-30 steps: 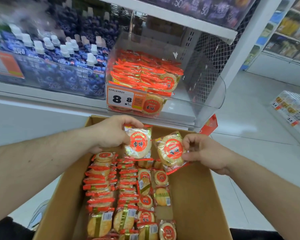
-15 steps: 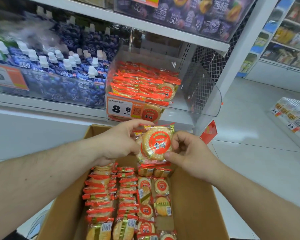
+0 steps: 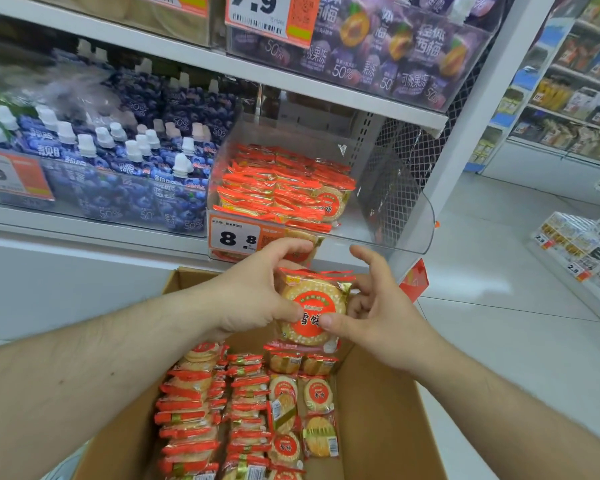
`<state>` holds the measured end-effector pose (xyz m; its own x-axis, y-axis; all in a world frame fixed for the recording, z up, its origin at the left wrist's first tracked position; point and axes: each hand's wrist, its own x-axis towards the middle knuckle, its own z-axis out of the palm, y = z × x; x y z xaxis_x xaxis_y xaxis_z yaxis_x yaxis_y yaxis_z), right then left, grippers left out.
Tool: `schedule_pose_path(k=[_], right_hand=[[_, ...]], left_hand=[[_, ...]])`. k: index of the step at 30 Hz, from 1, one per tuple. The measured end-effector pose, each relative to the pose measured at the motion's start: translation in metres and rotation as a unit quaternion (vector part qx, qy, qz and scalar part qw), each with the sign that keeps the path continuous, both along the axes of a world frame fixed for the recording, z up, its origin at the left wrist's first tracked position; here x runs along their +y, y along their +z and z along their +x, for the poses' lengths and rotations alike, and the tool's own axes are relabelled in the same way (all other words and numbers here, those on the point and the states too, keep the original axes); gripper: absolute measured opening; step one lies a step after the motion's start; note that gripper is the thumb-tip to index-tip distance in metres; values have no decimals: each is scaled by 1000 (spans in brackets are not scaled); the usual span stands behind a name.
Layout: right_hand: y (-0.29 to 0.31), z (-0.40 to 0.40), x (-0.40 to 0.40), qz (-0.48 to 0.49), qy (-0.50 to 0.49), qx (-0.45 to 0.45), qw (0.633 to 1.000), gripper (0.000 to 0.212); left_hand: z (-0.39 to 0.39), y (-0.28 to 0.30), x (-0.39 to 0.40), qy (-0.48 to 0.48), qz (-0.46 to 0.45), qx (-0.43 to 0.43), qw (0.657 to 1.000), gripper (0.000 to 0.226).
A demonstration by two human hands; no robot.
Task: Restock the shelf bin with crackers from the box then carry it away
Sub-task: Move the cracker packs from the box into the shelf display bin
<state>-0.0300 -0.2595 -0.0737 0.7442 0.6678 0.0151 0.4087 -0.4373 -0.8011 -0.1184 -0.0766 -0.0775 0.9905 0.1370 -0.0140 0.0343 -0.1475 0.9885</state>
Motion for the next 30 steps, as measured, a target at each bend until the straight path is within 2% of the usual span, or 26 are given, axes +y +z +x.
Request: schedule_pose_path(k=[2,4,6,7,9,10,12,15,18,24,27,30], right_hand=[[4,0,1,0,15,-4,1000,83],[16,1,2,17,30,-1,999,57],[35,8,0,43,25,-5,999,43],[47,16,-2,57,-1,-25,998,41],[71,40,-4,94,-81,-61,990,41],[81,55,-4,102,-117,-69,985,42],[92,85,4,68,-153,-83,982,46],[87,118,30,-28,-138,-78,987,44],[56,156,59,-74,-141,-25,987,46],[16,202,101,-140,-167,-35,975,83],[15,201,113,-174,-235,-62,954,72],[10,200,123,-197,-247,-73,946,62]], left_hand=[[4,7,-2,-18,25,-16,999,88],[9,13,-3,-27,68,-44,996,89],[12,17,0,7,161,-94,982,82],[13,17,3,45,237,-122,963,77],[15,15,13,125,397,-163,895,70],[16,14,18,146,454,-159,864,70],[20,7,25,150,515,-103,837,72],[27,-3,29,125,543,-52,829,76],[31,-7,28,115,522,-44,844,73],[31,-14,31,115,518,-65,845,67],[31,-15,30,116,511,-73,848,64],[32,-15,28,124,505,-77,851,63]])
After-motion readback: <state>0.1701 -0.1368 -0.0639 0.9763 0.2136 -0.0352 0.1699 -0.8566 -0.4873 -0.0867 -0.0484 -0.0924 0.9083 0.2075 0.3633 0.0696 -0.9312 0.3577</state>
